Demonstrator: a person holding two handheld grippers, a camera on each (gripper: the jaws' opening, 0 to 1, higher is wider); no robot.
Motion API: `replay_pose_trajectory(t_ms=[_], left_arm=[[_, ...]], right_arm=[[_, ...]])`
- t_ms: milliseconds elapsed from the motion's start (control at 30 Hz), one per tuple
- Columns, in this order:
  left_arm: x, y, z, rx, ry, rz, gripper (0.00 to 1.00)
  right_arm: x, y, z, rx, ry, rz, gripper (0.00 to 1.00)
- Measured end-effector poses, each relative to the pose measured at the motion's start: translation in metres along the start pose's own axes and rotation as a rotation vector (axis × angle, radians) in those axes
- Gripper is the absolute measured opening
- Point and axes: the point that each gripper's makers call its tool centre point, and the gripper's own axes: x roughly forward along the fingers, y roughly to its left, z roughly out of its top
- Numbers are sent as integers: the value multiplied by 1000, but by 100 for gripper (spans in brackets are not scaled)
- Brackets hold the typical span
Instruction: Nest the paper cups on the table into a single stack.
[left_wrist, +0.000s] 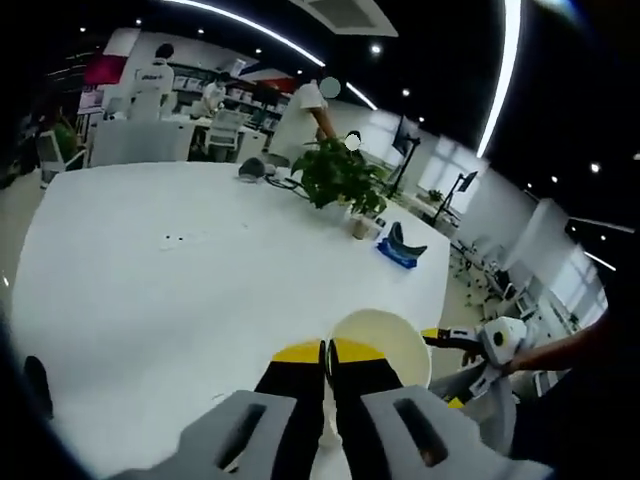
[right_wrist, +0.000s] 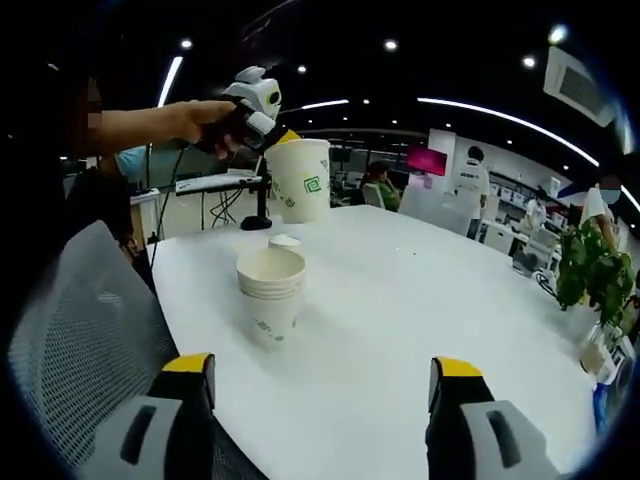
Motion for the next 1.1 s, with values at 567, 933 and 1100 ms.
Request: replay_pose_trajectory(t_ms=[567,933,1100], left_arm=[[18,-18,-46,85,134,-27,0],[37,-16,-72,150,197,-2,0],[43,-16,-81,186,213,12,0]], right_arm=[[1,6,-3,5,15,24,88],[1,6,-3,10,17,26,87],[1,4,-3,12,14,21,86]])
